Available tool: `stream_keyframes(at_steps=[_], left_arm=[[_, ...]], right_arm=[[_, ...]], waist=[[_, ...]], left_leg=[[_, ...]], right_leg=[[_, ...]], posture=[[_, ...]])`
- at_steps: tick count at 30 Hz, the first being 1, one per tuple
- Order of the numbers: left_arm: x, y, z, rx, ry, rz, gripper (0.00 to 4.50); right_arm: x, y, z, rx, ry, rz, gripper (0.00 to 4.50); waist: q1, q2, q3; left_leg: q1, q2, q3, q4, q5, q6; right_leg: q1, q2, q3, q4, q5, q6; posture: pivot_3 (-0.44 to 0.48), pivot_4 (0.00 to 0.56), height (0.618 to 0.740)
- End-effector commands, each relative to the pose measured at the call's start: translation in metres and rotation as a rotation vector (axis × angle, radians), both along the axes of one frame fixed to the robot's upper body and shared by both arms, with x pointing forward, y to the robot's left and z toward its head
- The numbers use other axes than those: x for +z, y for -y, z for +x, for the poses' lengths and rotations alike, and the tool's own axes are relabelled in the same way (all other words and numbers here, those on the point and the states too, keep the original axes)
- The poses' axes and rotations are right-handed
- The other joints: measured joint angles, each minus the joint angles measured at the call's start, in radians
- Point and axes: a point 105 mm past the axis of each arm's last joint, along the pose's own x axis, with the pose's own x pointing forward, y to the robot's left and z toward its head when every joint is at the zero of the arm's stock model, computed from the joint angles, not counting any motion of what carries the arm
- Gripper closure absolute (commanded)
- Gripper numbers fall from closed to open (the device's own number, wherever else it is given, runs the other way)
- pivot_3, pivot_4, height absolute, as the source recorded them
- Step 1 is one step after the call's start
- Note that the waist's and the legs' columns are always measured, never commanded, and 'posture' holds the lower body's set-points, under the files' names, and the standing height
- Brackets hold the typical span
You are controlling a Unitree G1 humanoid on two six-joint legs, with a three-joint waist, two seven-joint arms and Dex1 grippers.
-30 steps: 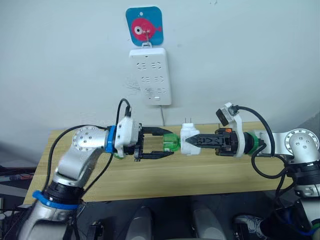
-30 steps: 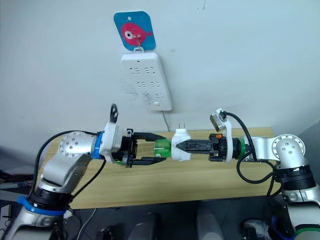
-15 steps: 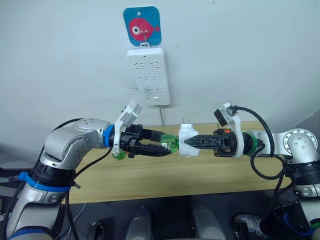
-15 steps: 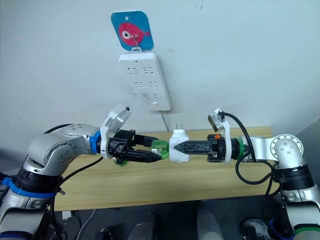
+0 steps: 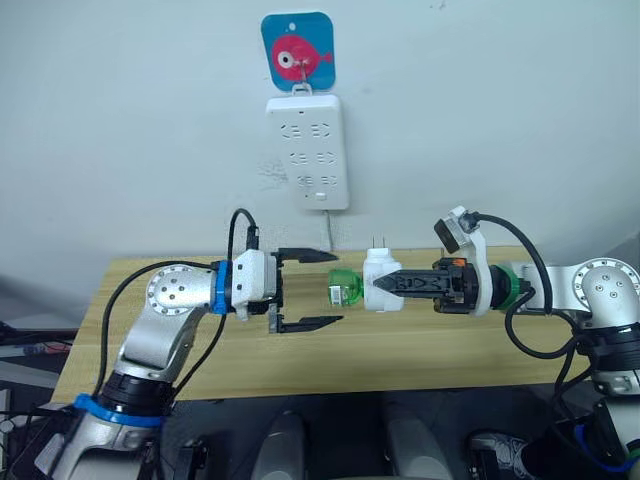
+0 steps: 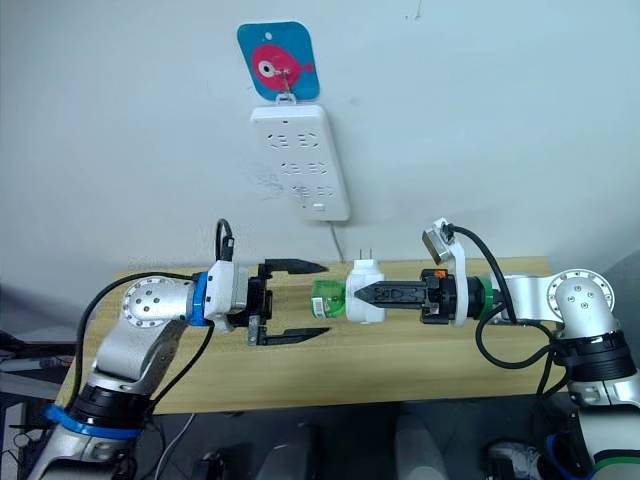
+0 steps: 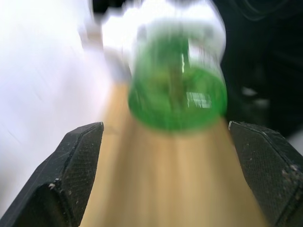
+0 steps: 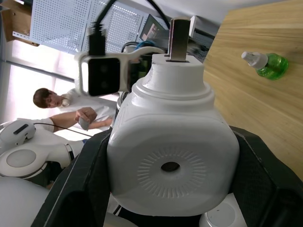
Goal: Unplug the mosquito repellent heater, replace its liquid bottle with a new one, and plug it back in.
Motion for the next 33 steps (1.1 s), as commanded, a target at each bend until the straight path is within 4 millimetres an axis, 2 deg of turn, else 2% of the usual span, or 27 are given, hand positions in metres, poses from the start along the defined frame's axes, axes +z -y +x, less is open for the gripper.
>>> stream_keyframes(at_steps=[1, 4, 5, 8, 12, 13, 17, 20, 21, 25, 27, 31, 33], left_arm=[[0.012, -0.001, 0.0, -0.001, 0.109, -0.029, 0.0], [0.009, 0.002, -0.002, -0.037, 0.118, -0.005, 0.0], [0.008, 0.003, -0.003, -0.053, 0.111, 0.003, 0.19], [0.006, 0.005, -0.006, -0.08, 0.101, 0.015, 0.83], [0.005, 0.005, -0.01, -0.1, 0.08, 0.025, 2.1], [0.005, 0.005, -0.012, -0.107, 0.073, 0.033, 2.27], [0.0, -0.006, 0.004, 0.017, -0.427, 0.019, 2.27], [-0.003, -0.014, 0.002, 0.006, -0.854, 0.071, 2.27], [-0.001, -0.017, 0.0, -0.007, -0.941, 0.079, 2.27], [0.007, -0.017, 0.002, -0.011, -0.998, 0.073, 2.27], [0.005, -0.015, -0.002, -0.012, -0.963, 0.096, 2.27], [-0.005, -0.016, 0.006, 0.072, -0.892, 0.102, 2.27], [-0.009, -0.017, 0.003, 0.062, -0.856, 0.128, 1.55]], right_arm=[[0.012, 0.001, -0.004, 0.011, 0.033, 0.041, 1.51], [0.012, 0.001, -0.004, 0.012, 0.033, 0.04, 1.51], [0.012, 0.0, -0.004, 0.014, 0.033, 0.04, 1.51], [0.011, 0.0, -0.004, 0.015, 0.033, 0.039, 1.51], [0.011, -0.001, -0.003, 0.015, 0.032, 0.038, 1.51], [0.011, -0.001, -0.004, 0.015, 0.032, 0.037, 1.51], [0.009, 0.0, -0.004, 0.019, 0.033, 0.027, 1.51], [0.008, 0.0, -0.005, 0.027, 0.034, 0.018, 1.51], [0.007, 0.0, -0.005, 0.029, 0.034, 0.016, 1.51], [0.005, 0.0, -0.007, 0.04, 0.041, 0.003, 1.51], [0.005, 0.0, -0.007, 0.041, 0.042, 0.004, 1.51], [0.005, 0.001, -0.008, 0.039, 0.042, 0.005, 1.51], [0.005, 0.001, -0.008, 0.038, 0.04, 0.007, 1.51]], waist=[[0.0, 0.0, 0.0], [0.0, 0.0, 0.0], [0.0, 0.0, 0.0], [-0.001, 0.0, 0.0], [-0.003, 0.0, 0.0], [-0.003, 0.0, 0.0], [-0.013, 0.0, 0.0], [-0.015, -0.001, 0.0], [-0.018, -0.001, 0.001], [-0.026, 0.0, 0.001], [-0.028, 0.0, 0.002], [-0.024, 0.0, 0.002], [-0.022, 0.0, 0.002]], left_leg=[[0.0, 0.0, 0.0, 0.0, 0.0, 0.0], [0.0, 0.0, 0.0, 0.0, 0.0, 0.0], [0.0, 0.0, 0.0, 0.0, 0.0, 0.0], [0.0, 0.0, 0.0, 0.0, 0.0, 0.0], [0.0, 0.0, 0.0, 0.0, 0.0, 0.0], [0.0, 0.0, -0.001, 0.0, 0.0, 0.0], [0.0, 0.0, -0.001, 0.0, 0.0, 0.0], [0.0, 0.0, -0.003, 0.0, 0.0, 0.0], [0.0, 0.0, -0.003, 0.0, 0.0, 0.0], [0.001, 0.0, -0.002, -0.001, 0.0, 0.0], [0.001, 0.001, -0.002, -0.001, 0.0, 0.0], [0.001, 0.001, -0.002, -0.001, 0.0, 0.0], [0.001, 0.001, -0.001, -0.001, 0.0, 0.0]], right_leg=[[0.0, 0.0, 0.0, 0.0, 0.0, 0.0], [0.0, 0.0, 0.0, 0.0, 0.0, 0.0], [0.0, 0.0, 0.0, 0.0, 0.0, 0.0], [0.0, 0.0, 0.0, 0.0, 0.0, 0.0], [0.0, 0.0, -0.001, 0.001, 0.0, 0.0], [0.0, 0.0, -0.001, 0.001, 0.0, 0.0], [0.0, 0.001, -0.001, 0.001, 0.0, 0.0], [0.001, 0.001, -0.002, 0.002, 0.0, 0.0], [0.001, 0.001, -0.002, 0.002, 0.0, 0.0], [0.001, 0.001, -0.002, 0.002, 0.0, 0.0], [0.0, 0.002, -0.002, 0.001, 0.0, 0.0], [0.0, 0.002, -0.002, 0.001, 0.0, 0.0], [0.0, 0.002, -0.001, 0.001, 0.0, 0.0]], posture=[[-0.067, 0.198, 0.734], [-0.066, 0.198, 0.734], [-0.067, 0.198, 0.734], [-0.067, 0.198, 0.734], [-0.066, 0.199, 0.734], [-0.066, 0.2, 0.734], [-0.065, 0.2, 0.734], [-0.053, 0.201, 0.734], [-0.053, 0.201, 0.734], [-0.057, 0.201, 0.734], [-0.058, 0.201, 0.734], [-0.057, 0.202, 0.734], [-0.056, 0.203, 0.734]])
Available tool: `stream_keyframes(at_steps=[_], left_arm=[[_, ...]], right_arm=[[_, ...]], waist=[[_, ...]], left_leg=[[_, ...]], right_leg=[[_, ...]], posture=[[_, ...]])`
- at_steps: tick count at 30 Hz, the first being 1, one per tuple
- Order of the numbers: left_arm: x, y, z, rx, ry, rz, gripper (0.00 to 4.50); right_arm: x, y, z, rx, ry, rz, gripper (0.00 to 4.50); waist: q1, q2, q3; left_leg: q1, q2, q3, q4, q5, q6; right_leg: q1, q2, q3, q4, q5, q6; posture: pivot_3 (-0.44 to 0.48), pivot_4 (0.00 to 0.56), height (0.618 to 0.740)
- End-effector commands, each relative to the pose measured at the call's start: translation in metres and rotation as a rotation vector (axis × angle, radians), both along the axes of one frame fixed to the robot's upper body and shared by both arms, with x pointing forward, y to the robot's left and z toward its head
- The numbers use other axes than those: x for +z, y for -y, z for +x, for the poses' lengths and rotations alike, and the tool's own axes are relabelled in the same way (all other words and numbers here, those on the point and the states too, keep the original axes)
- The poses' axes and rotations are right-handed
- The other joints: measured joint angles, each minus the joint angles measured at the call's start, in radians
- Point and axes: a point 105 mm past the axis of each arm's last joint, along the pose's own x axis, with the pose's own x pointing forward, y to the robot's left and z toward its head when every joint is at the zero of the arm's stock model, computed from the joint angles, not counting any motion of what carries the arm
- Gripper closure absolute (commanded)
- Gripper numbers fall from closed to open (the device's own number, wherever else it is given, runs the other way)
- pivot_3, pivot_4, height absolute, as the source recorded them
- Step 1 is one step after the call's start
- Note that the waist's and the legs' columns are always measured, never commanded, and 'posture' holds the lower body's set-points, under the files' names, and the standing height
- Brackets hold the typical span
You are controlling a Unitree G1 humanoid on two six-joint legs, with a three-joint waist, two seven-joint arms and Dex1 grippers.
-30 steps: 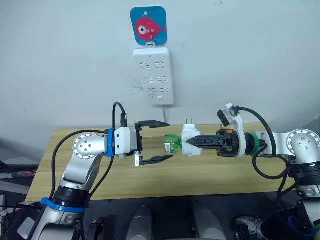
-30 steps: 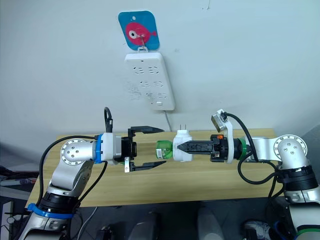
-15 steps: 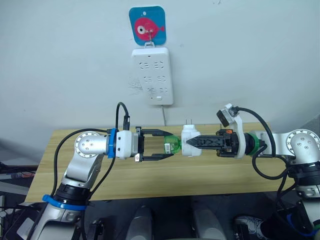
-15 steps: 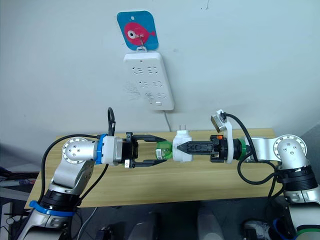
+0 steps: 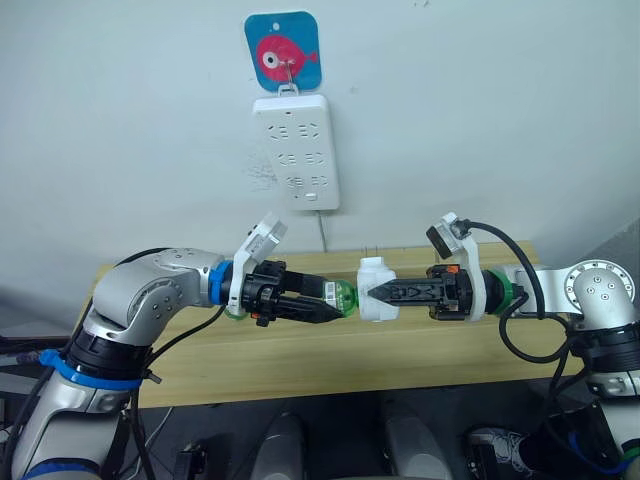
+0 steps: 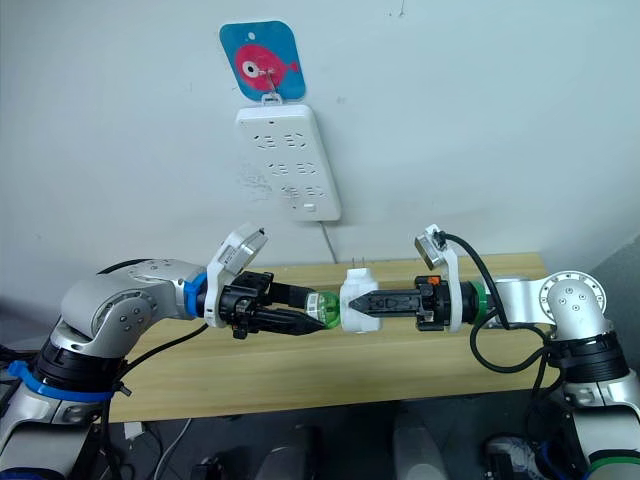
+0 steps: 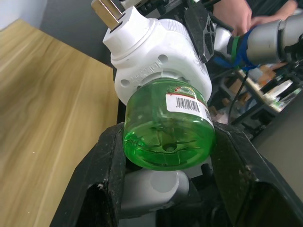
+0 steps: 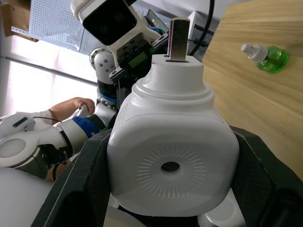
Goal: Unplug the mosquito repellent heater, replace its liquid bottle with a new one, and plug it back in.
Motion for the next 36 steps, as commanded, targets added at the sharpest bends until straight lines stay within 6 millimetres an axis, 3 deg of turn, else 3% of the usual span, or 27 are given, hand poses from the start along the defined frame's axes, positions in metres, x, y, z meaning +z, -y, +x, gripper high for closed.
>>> stream_keyframes(at_steps=[1, 5, 7, 10, 12, 17, 31, 34, 36], left_arm=[[-0.009, -0.016, 0.01, 0.092, 0.089, 0.08, 1.34], [-0.019, -0.021, 0.0, 0.05, 0.165, 0.115, 0.11], [-0.026, -0.025, -0.006, 0.015, 0.219, 0.126, 0.0], [-0.029, -0.022, -0.001, 0.024, 0.419, 0.111, 0.0], [-0.02, -0.013, 0.01, 0.09, 0.621, 0.047, 0.0], [-0.008, -0.003, 0.008, 0.106, 0.932, -0.079, 0.0], [-0.008, 0.008, -0.01, 0.011, 1.028, -0.172, 0.0], [-0.008, 0.009, -0.01, 0.006, 1.019, -0.177, 0.54], [-0.007, 0.01, -0.01, 0.005, 1.02, -0.182, 1.19]], right_arm=[[0.012, 0.007, -0.002, -0.001, 0.033, 0.033, 1.51], [0.012, 0.008, -0.001, -0.007, 0.033, 0.036, 1.51], [0.013, 0.008, -0.001, -0.009, 0.033, 0.038, 1.51], [0.013, 0.008, 0.0, -0.01, 0.034, 0.039, 1.51], [0.013, 0.008, 0.0, -0.011, 0.034, 0.04, 1.51], [0.013, 0.008, 0.001, -0.013, 0.036, 0.042, 1.51], [0.014, 0.008, 0.001, -0.009, 0.037, 0.04, 1.51], [0.014, 0.007, 0.001, -0.009, 0.037, 0.041, 1.51], [0.014, 0.007, 0.0, -0.009, 0.037, 0.04, 1.51]], waist=[[0.001, 0.0, 0.0], [0.001, 0.0, 0.0], [0.001, 0.0, 0.0], [0.005, 0.0, 0.0], [0.009, 0.0, 0.001], [0.028, 0.0, 0.001], [0.025, 0.0, 0.001], [0.025, 0.0, 0.001], [0.025, 0.0, 0.001]], left_leg=[[0.0, 0.0, 0.0, 0.0, 0.0, 0.0], [0.0, 0.0, 0.001, 0.0, 0.0, 0.0], [0.0, 0.0, 0.001, 0.0, 0.0, 0.0], [0.0, 0.0, 0.001, -0.001, 0.0, 0.0], [0.0, 0.0, 0.001, 0.0, 0.0, 0.0], [-0.001, -0.001, 0.001, 0.001, 0.0, 0.0], [0.0, -0.001, 0.001, 0.001, 0.0, 0.0], [0.0, -0.001, 0.001, 0.001, 0.0, 0.0], [0.0, -0.001, 0.001, 0.001, 0.0, 0.0]], right_leg=[[0.0, 0.0, 0.0, 0.0, 0.0, 0.0], [0.0, 0.0, 0.001, 0.0, 0.0, 0.0], [0.0, 0.0, 0.001, -0.001, 0.0, 0.0], [0.0, 0.0, 0.001, -0.001, 0.0, 0.0], [0.0, -0.001, 0.001, -0.001, 0.0, 0.0], [0.001, -0.001, 0.001, -0.002, 0.0, 0.0], [0.001, -0.001, 0.001, -0.001, 0.001, 0.0], [0.001, -0.001, 0.001, -0.001, 0.001, 0.0], [0.001, -0.001, 0.001, -0.001, 0.001, 0.0]], posture=[[-0.056, 0.203, 0.734], [-0.054, 0.203, 0.734], [-0.055, 0.204, 0.734], [-0.055, 0.203, 0.734], [-0.057, 0.203, 0.734], [-0.058, 0.2, 0.734], [-0.059, 0.201, 0.734], [-0.061, 0.201, 0.734], [-0.062, 0.202, 0.734]])
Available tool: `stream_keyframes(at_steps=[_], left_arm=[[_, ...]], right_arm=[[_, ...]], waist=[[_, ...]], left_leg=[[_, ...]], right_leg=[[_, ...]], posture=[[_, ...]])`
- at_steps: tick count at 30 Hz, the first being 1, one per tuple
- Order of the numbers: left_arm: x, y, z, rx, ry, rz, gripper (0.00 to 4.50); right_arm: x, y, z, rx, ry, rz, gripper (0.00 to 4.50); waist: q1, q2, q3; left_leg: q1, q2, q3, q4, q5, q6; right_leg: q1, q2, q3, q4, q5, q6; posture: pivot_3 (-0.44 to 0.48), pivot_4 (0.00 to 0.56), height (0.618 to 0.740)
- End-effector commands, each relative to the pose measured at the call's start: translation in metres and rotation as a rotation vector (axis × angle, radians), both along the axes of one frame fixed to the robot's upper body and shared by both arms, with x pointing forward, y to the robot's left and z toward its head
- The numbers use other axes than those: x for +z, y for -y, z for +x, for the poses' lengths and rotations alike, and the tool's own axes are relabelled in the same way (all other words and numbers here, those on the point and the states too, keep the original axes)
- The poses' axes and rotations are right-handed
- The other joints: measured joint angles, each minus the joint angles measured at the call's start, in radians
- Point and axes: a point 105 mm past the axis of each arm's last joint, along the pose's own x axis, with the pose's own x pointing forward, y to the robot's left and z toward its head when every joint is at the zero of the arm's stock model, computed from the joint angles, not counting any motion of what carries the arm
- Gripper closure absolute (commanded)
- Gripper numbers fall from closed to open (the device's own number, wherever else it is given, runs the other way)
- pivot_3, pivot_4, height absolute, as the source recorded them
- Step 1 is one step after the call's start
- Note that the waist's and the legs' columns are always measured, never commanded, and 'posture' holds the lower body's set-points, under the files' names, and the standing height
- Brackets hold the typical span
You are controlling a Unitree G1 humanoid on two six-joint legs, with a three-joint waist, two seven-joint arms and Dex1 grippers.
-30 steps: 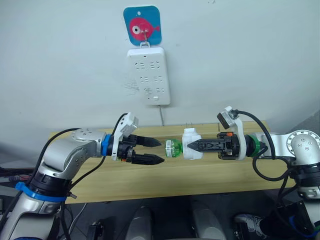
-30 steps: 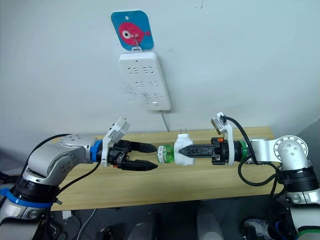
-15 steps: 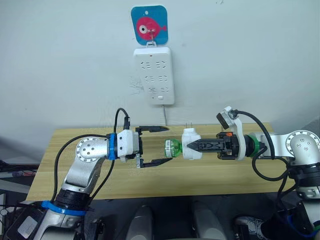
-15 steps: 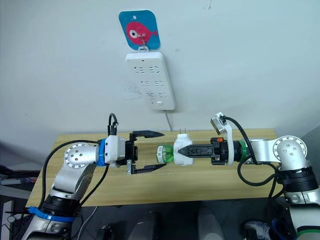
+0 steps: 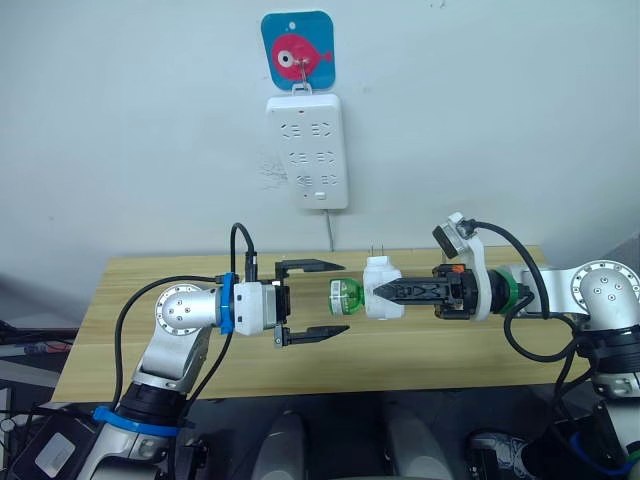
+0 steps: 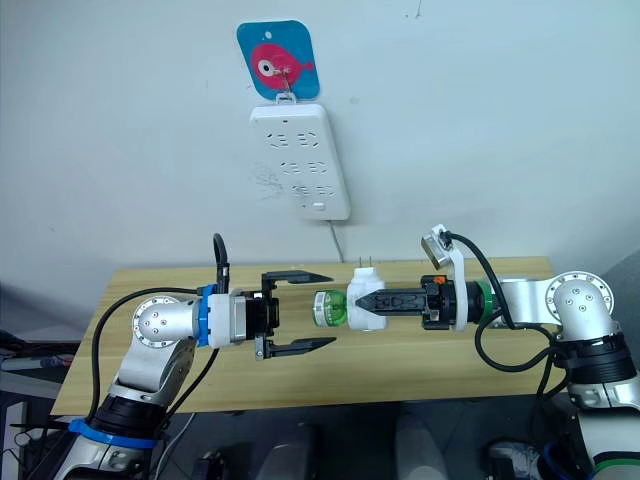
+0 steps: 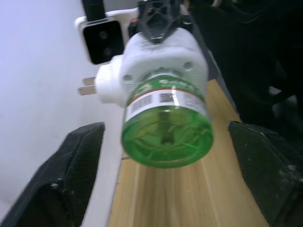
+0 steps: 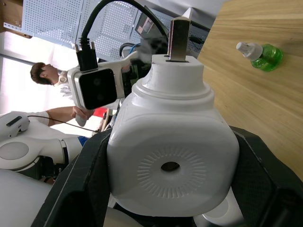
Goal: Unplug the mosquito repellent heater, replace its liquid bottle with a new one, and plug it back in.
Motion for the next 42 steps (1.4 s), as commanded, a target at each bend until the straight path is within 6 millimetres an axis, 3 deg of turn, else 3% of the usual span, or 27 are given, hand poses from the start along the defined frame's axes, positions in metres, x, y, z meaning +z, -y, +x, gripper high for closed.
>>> stream_keyframes(at_steps=[1, 4, 6, 10, 14, 17, 23, 31, 37, 42], left_arm=[[0.01, 0.004, -0.007, -0.037, 0.042, -0.023, 1.52], [0.013, 0.005, -0.006, -0.039, 0.028, -0.023, 2.27], [0.016, 0.005, -0.007, -0.049, 0.015, -0.012, 2.27], [0.024, 0.003, -0.003, -0.042, -0.173, 0.052, 2.27], [0.037, -0.012, 0.015, 0.041, -0.673, 0.05, 2.27], [0.043, -0.023, 0.014, 0.02, -0.874, 0.068, 2.27], [0.05, -0.032, 0.004, -0.016, -1.076, 0.098, 2.27], [0.06, -0.033, -0.004, -0.029, -1.191, 0.094, 2.27], [0.06, -0.031, -0.005, -0.011, -1.168, 0.103, 2.27], [0.047, -0.026, 0.001, 0.06, -1.06, 0.092, 2.27]], right_arm=[[0.014, 0.001, -0.002, 0.014, 0.036, 0.048, 1.51], [0.014, 0.001, -0.002, 0.014, 0.036, 0.045, 1.51], [0.013, 0.001, -0.002, 0.015, 0.037, 0.042, 1.51], [0.012, 0.002, -0.003, 0.018, 0.036, 0.033, 1.51], [0.01, 0.003, -0.005, 0.033, 0.04, 0.016, 1.51], [0.01, 0.003, -0.006, 0.039, 0.042, 0.016, 1.51], [0.009, 0.004, -0.007, 0.036, 0.046, 0.016, 1.51], [0.008, 0.005, -0.008, 0.033, 0.047, 0.01, 1.51], [0.008, 0.004, -0.007, 0.028, 0.048, 0.011, 1.51], [0.008, 0.003, -0.006, 0.028, 0.048, 0.016, 1.51]], waist=[[0.0, 0.0, 0.0], [0.0, 0.0, 0.0], [0.0, 0.0, 0.0], [-0.001, 0.0, 0.0], [-0.007, -0.001, 0.0], [-0.016, -0.001, 0.001], [-0.029, 0.0, 0.001], [-0.024, 0.0, 0.001], [-0.024, 0.0, 0.001], [-0.024, 0.0, 0.001]], left_leg=[[0.0, 0.0, 0.0, 0.0, 0.0, 0.0], [0.0, 0.0, 0.0, 0.0, 0.0, 0.0], [0.0, 0.0, 0.0, 0.0, 0.0, 0.0], [0.0, 0.0, -0.001, 0.0, 0.0, 0.0], [0.0, 0.0, -0.002, 0.0, 0.0, 0.0], [0.0, 0.0, -0.002, 0.0, 0.0, 0.0], [0.0, 0.0, -0.001, -0.001, 0.0, 0.0], [0.0, 0.001, -0.001, -0.001, 0.0, 0.0], [0.0, 0.001, -0.001, -0.001, 0.0, 0.0], [0.0, 0.001, -0.001, -0.001, 0.0, 0.0]], right_leg=[[0.0, 0.0, 0.0, 0.0, 0.0, 0.0], [0.0, 0.0, 0.0, 0.0, 0.0, 0.0], [0.0, 0.0, 0.0, 0.0, 0.0, 0.0], [0.0, 0.0, -0.001, 0.001, 0.0, 0.0], [0.0, 0.001, -0.001, 0.001, 0.0, 0.0], [0.0, 0.001, -0.002, 0.001, 0.0, 0.0], [0.0, 0.001, -0.001, 0.001, 0.0, 0.0], [0.0, 0.001, -0.001, 0.001, 0.0, 0.0], [-0.001, 0.001, -0.001, 0.001, 0.0, 0.0], [-0.001, 0.001, -0.001, 0.001, 0.0, 0.0]], posture=[[-0.062, 0.202, 0.734], [-0.062, 0.202, 0.734], [-0.053, 0.201, 0.734], [-0.046, 0.201, 0.734], [-0.041, 0.2, 0.734], [-0.042, 0.199, 0.734], [-0.048, 0.198, 0.734], [-0.044, 0.198, 0.734], [-0.041, 0.198, 0.734], [-0.043, 0.199, 0.734]])
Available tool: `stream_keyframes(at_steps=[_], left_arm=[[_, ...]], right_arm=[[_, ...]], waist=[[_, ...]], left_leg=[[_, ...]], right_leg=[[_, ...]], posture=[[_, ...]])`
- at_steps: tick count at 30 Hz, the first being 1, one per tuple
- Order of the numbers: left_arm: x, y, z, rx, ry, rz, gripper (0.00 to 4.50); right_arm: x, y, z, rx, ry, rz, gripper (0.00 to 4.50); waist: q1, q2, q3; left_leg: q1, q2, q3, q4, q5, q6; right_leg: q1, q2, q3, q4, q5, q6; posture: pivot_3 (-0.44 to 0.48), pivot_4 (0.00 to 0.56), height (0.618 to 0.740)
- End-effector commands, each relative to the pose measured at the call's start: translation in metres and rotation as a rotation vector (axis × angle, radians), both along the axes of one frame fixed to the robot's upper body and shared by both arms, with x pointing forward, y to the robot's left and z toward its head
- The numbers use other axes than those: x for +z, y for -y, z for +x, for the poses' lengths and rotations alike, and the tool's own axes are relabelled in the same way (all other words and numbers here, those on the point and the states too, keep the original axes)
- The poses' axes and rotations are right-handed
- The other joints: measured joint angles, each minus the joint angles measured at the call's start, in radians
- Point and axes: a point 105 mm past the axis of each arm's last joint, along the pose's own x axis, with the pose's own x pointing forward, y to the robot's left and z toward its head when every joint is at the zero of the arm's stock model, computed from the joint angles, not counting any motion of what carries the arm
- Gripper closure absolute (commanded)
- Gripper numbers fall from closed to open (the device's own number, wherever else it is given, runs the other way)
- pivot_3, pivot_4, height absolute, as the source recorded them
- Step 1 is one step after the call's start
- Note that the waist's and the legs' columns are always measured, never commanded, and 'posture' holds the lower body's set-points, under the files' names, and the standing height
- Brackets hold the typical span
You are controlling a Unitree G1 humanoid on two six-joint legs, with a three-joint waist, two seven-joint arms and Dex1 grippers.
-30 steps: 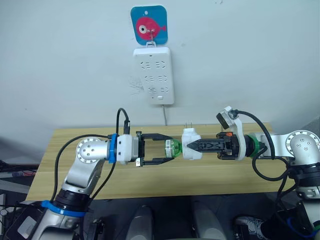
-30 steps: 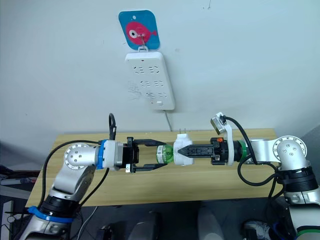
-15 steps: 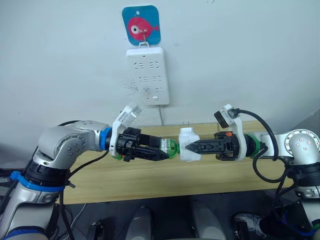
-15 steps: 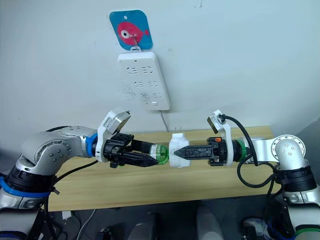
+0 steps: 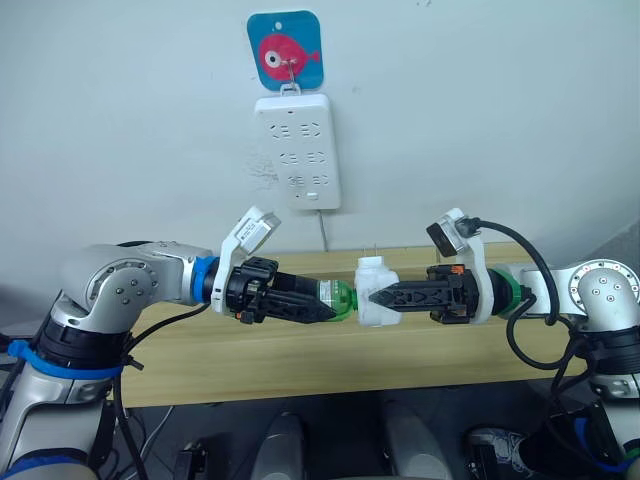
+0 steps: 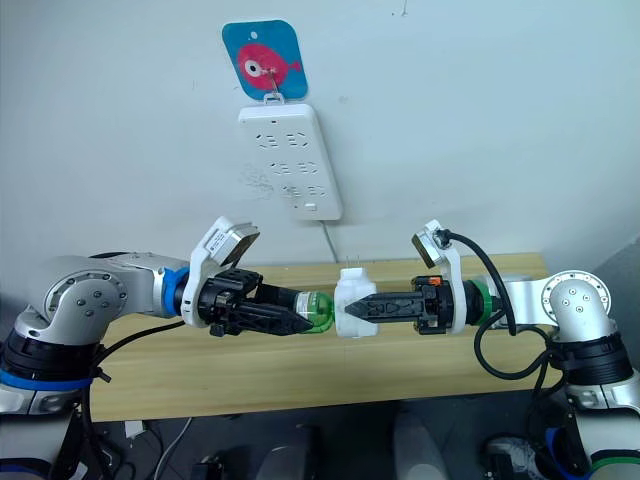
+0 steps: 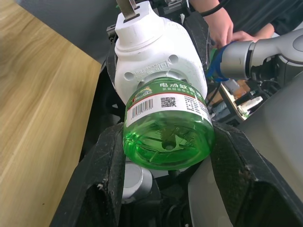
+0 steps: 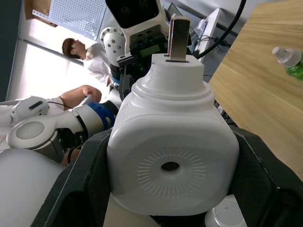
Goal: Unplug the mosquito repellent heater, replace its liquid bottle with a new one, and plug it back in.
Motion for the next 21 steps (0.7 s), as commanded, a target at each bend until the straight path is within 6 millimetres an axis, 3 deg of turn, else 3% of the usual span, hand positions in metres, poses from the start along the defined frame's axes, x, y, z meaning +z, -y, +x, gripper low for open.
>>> stream_keyframes(at_steps=[1, 2, 9, 14, 18, 21], left_arm=[[0.005, -0.014, 0.016, 0.139, 0.137, 0.008, 2.27], [0.0, -0.014, 0.017, 0.14, 0.16, 0.027, 2.27], [-0.015, -0.016, 0.015, 0.131, 0.267, 0.065, 0.0], [-0.033, -0.027, 0.004, 0.067, 0.372, 0.13, 0.0], [-0.04, -0.021, 0.017, 0.113, 0.72, 0.125, 0.0], [-0.032, -0.008, 0.016, 0.109, 0.988, 0.013, 0.0]], right_arm=[[-0.002, 0.013, 0.006, -0.06, -0.004, -0.03, 1.51], [-0.002, 0.013, 0.006, -0.061, -0.005, -0.028, 1.51], [-0.003, 0.014, 0.006, -0.064, -0.009, -0.028, 1.51], [-0.003, 0.014, 0.007, -0.065, -0.008, -0.028, 1.51], [-0.003, 0.014, 0.007, -0.064, -0.007, -0.027, 1.51], [-0.002, 0.013, 0.006, -0.062, -0.009, -0.024, 1.51]], waist=[[0.001, 0.0, 0.0], [0.002, 0.0, 0.0], [0.002, 0.0, 0.0], [0.001, 0.0, 0.0], [0.01, 0.0, 0.0], [0.026, 0.0, 0.0]], left_leg=[[0.0, 0.0, 0.0, 0.0, 0.0, 0.0], [0.0, 0.0, 0.0, 0.0, 0.0, 0.0], [0.0, 0.0, 0.001, 0.0, 0.0, 0.0], [0.0, 0.0, 0.001, -0.001, 0.0, 0.0], [0.0, -0.001, 0.002, 0.0, 0.0, 0.0], [-0.001, -0.001, 0.002, 0.0, 0.0, 0.0]], right_leg=[[0.0, 0.0, 0.0, 0.0, 0.0, 0.0], [0.0, 0.0, 0.0, 0.0, 0.0, 0.0], [0.0, 0.0, 0.001, 0.0, 0.0, 0.0], [0.0, 0.0, 0.001, 0.0, 0.0, 0.0], [0.0, -0.001, 0.001, -0.001, 0.0, 0.0], [0.0, -0.001, 0.001, -0.002, 0.0, 0.0]], posture=[[-0.043, 0.199, 0.734], [-0.043, 0.199, 0.734], [-0.043, 0.199, 0.734], [-0.043, 0.199, 0.734], [-0.046, 0.199, 0.734], [-0.049, 0.198, 0.734]])
